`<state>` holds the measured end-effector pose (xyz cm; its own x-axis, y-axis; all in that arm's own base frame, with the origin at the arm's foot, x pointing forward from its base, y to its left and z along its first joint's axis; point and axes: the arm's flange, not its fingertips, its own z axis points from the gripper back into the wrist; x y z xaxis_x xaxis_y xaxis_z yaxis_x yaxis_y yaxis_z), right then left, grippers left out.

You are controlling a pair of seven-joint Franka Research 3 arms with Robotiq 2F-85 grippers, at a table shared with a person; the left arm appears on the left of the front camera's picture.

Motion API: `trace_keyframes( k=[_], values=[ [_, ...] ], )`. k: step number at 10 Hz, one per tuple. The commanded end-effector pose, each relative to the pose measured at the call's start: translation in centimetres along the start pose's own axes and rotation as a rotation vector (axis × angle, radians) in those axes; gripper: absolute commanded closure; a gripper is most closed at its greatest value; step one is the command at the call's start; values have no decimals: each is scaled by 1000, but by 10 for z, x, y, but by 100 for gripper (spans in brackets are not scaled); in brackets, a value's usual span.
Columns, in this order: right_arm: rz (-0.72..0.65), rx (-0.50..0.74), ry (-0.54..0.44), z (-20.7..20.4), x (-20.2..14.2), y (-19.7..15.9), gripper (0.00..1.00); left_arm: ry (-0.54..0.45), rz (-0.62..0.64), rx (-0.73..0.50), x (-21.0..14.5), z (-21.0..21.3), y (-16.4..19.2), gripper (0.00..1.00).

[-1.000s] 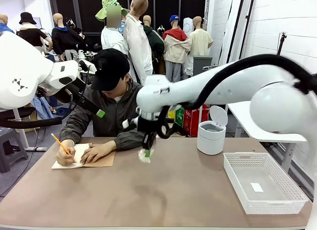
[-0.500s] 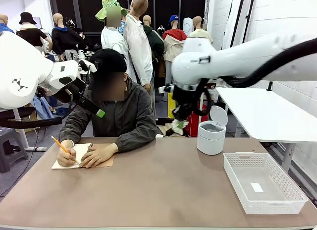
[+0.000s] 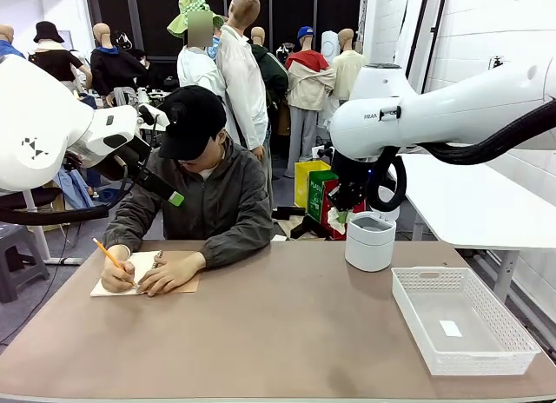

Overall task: Sort the paper based on its condition.
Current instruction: If a person hands you a paper, place it in the Organizing basket , and if it's crumpled, put it in the Trash can.

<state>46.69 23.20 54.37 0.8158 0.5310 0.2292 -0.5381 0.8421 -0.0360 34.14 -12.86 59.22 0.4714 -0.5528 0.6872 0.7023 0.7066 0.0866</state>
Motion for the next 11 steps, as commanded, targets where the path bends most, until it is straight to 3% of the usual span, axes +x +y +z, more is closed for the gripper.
trace_keyframes(
  k=[1,3,7,11],
  values=[
    [-6,4,20,0,1,-6,100,2,3,-5,1,1,2,0],
    [-2,1,4,-1,0,-2,100,2,3,-5,1,1,2,0],
    [-230,-283,13,-3,-3,-61,100,2,3,-5,1,1,2,0],
    [-196,-381,73,-14,8,-107,100,2,3,-5,1,1,2,0]
  ],
)
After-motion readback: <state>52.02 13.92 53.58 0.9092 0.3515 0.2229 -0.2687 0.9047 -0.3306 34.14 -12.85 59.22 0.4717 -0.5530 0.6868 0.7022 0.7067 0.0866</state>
